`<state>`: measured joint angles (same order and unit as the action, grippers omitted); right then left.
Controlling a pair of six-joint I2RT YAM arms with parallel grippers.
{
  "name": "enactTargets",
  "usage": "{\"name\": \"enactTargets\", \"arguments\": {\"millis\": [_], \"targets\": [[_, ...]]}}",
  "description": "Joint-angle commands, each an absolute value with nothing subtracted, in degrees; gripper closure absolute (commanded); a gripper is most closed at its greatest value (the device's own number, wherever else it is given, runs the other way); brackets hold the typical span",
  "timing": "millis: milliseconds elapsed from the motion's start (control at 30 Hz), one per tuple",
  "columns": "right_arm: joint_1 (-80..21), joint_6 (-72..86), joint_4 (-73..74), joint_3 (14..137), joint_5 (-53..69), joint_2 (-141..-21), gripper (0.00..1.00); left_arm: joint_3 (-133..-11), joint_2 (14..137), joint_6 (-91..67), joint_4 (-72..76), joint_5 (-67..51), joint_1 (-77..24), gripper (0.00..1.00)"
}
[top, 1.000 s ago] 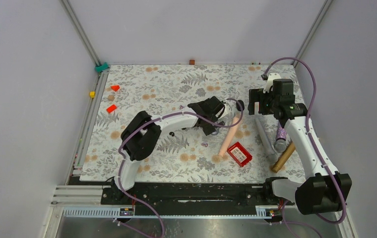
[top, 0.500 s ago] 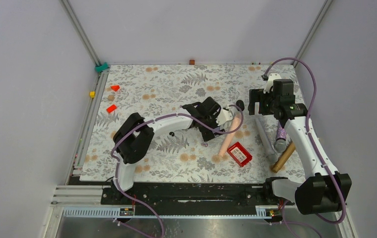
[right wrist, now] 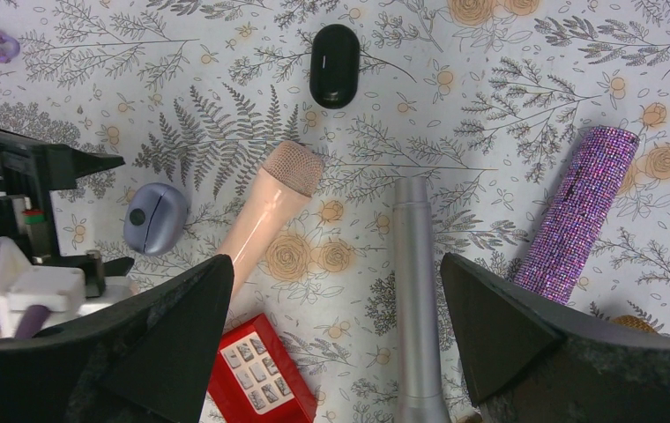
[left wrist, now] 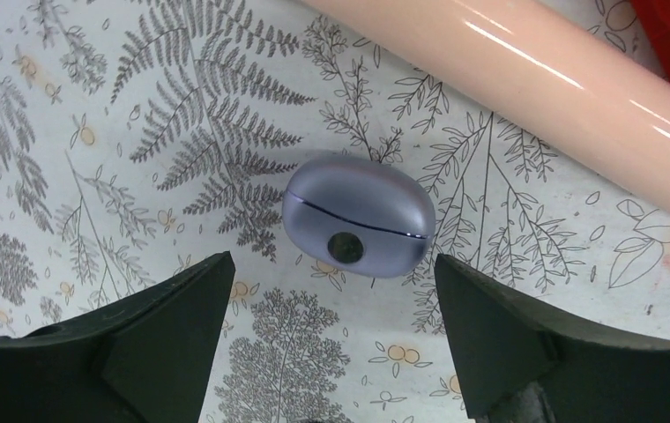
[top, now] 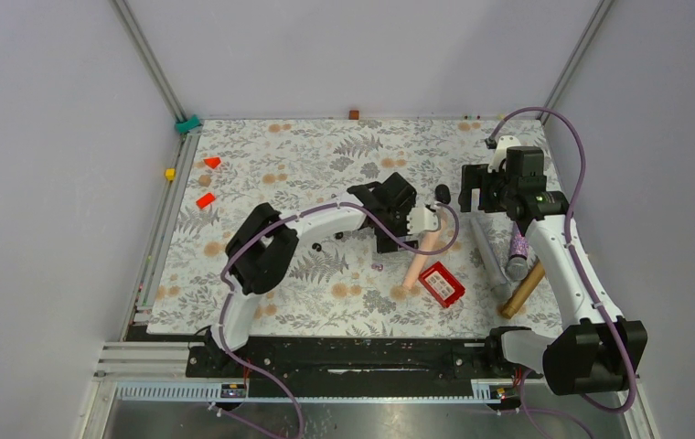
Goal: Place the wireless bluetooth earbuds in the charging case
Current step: Pick up the charging case at the center of the board.
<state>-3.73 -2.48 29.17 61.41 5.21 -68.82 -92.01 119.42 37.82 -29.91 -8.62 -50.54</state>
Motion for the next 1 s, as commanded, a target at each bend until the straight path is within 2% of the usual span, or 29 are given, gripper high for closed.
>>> {"name": "enactTargets", "arguments": {"millis": [0, 167, 467, 633, 800, 967], "targets": [[-3.0, -1.67, 27.46, 61.35, 6.56, -67.86, 0.05, -97.75, 122.0, 43.78, -34.2, -13.31, -49.93, 0.13], [-2.92, -1.58, 27.5, 61.33, 6.98, -68.27, 0.05, -99.73, 124.28, 45.01, -36.72, -15.31, -49.97, 0.14], [-2.81, -1.58, 27.45, 61.35, 7.27, -68.56, 0.05, -102.38, 127.33, 45.53, -39.27, -16.47, -49.97, 0.25], [-2.82, -1.49, 27.49, 61.35, 7.21, -68.62, 0.06, -103.0, 128.18, 45.22, -39.95, -16.81, -49.95, 0.47], [-2.73, -1.4, 27.44, 61.26, 7.34, -68.66, 0.06, -103.0, 128.59, 44.77, -39.9, -17.1, -49.98, 0.57], [-2.67, -1.03, 27.6, 61.3, 8.0, -69.05, 0.06, -103.79, 127.77, 42.49, -39.52, -16.5, -49.52, 0.59]]}}
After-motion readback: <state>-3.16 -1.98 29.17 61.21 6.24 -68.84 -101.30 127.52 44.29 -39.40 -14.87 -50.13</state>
